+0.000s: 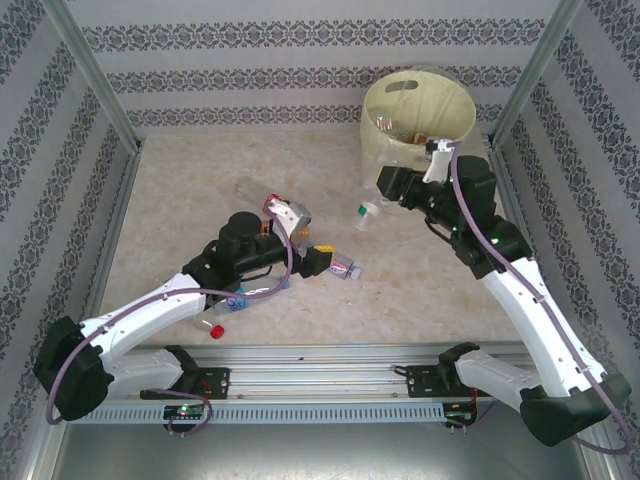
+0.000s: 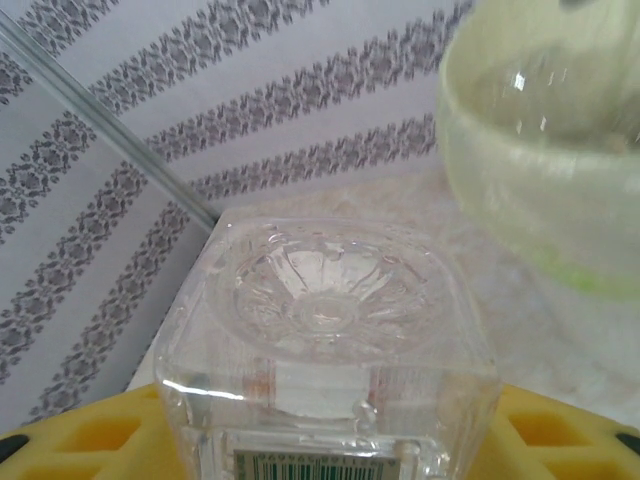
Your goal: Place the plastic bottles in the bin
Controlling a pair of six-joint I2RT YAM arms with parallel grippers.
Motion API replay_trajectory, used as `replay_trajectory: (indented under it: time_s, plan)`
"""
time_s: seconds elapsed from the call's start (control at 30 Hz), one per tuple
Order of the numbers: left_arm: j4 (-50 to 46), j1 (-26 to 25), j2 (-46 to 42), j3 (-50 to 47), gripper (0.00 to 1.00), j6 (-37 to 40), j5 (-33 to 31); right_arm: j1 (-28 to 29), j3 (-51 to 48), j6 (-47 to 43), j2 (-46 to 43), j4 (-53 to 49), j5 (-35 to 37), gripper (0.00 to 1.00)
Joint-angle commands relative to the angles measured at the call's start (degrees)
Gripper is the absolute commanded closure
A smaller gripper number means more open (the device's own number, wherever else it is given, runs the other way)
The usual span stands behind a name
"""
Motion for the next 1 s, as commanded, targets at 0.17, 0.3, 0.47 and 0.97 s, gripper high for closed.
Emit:
replay_trajectory:
  time_s: [0.17,0.3,0.47,0.97]
  plan:
    - [14.12,0.31,-3.55,-3.39,0.00,-1.89,-6.32,-1.38,12.34,-15.49,3.75,-4.05,13.39,0.42]
    - [15.14,0.66,-4.45,-4.12,0.00,-1.68,-7.45,-2.53,17.86,-19.58,7.81,-3.92,16.77,0.42]
    - [15.22,0.94,-4.72,-4.45,0.00,-1.01,-8.05,-4.68,26.93,-23.97,14.84,-5.92,20.13,0.42]
    - [12.79,1.00,-3.32,-3.63,0.00,1.74,-7.97,-12.80,52.09,-27.46,39.20,-16.55,16.59,0.41]
